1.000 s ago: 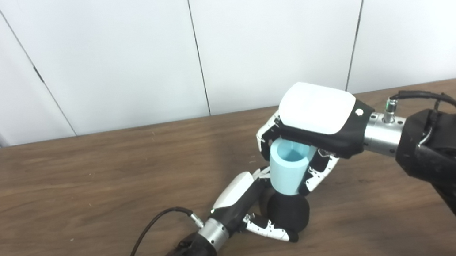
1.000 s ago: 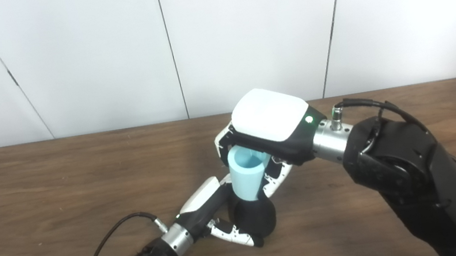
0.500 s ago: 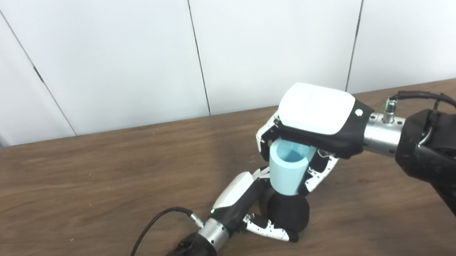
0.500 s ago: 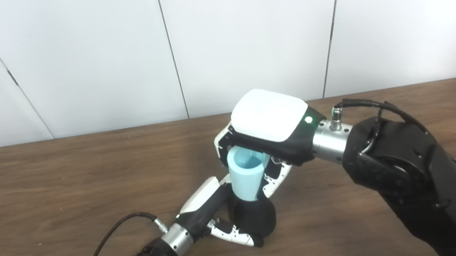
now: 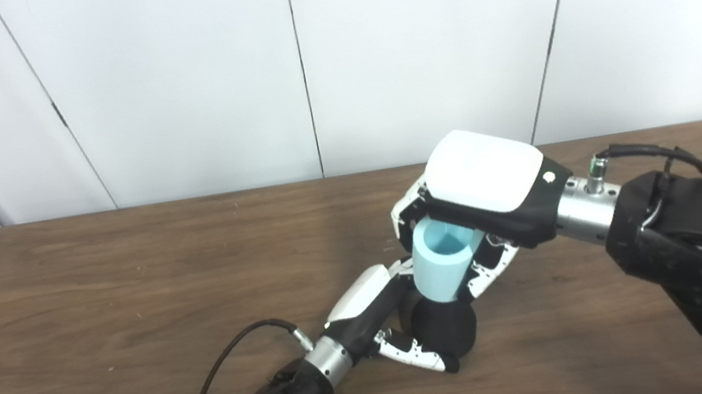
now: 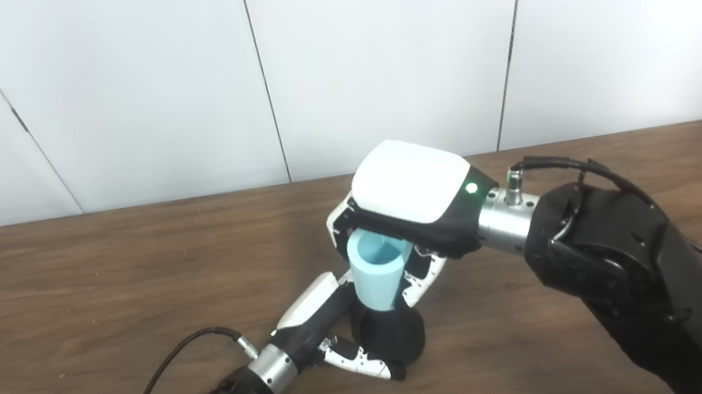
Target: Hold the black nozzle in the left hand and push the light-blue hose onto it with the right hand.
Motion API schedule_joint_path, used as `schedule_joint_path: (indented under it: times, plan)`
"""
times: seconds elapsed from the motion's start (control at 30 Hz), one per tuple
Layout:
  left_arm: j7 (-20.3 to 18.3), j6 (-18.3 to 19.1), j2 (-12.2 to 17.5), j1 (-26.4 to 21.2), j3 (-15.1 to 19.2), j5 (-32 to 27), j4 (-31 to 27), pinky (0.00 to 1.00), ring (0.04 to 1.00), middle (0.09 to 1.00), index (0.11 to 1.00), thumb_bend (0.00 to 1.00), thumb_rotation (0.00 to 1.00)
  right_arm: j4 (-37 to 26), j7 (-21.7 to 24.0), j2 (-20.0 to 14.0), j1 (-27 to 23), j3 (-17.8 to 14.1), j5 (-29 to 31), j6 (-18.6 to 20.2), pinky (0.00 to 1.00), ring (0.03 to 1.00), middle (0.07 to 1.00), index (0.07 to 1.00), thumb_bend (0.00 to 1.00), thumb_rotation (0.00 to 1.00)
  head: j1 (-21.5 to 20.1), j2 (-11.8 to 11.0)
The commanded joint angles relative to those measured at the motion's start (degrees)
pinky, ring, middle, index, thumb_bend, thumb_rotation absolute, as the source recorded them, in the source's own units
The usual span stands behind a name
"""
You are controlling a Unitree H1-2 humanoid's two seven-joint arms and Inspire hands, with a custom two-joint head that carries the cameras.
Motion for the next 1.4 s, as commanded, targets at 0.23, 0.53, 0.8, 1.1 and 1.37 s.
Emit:
schedule_joint_path:
  times: [0.23, 0.53, 0.8, 1.1, 1.37]
  plan:
    - [-8.36, 10.67, 3.61, 7.18, -3.62, 3.72, 5.75, 1.0, 0.975, 0.81, 0.48, 0.52, 0.06, -0.1, 0.88, -1.63, -1.18, 2.65, -1.26, -1.94, 0.22, 0.286, 0.421, 0.508, 0.53, 0.0, 0.04, 0.23]
    - [-8.51, 10.83, 3.79, 7.23, -3.55, 3.59, 5.65, 1.0, 0.972, 0.807, 0.48, 0.52, 0.06, 0.31, 0.96, -2.65, -1.15, 3.29, -2.4, -2.39, 0.27, 0.324, 0.434, 0.51, 0.53, 0.0, -0.15, 0.29]
    - [-8.62, 10.98, 3.87, 7.28, -3.54, 3.55, 5.39, 1.0, 0.972, 0.806, 0.48, 0.52, 0.06, 1.64, 2.01, -2.85, -1.35, 2.98, -1.44, -0.58, 0.28, 0.33, 0.429, 0.511, 0.53, 0.0, -0.23, 0.4]
    - [-8.7, 11.13, 3.98, 7.42, -3.5, 3.42, 5.11, 1.0, 0.975, 0.816, 0.48, 0.52, 0.06, 2.68, 2.98, -2.79, -1.73, 2.6, 0.16, 2.52, 0.28, 0.335, 0.42, 0.519, 0.52, 0.0, -0.31, 0.53]
    - [-8.8, 11.16, 4.07, 7.37, -3.61, 3.34, 5.02, 1.0, 0.975, 0.817, 0.48, 0.52, 0.06, 3.53, 3.8, -3.03, -2.28, 2.26, 3.1, 5.83, 0.18, 0.265, 0.405, 0.516, 0.52, 0.0, -0.38, 0.56]
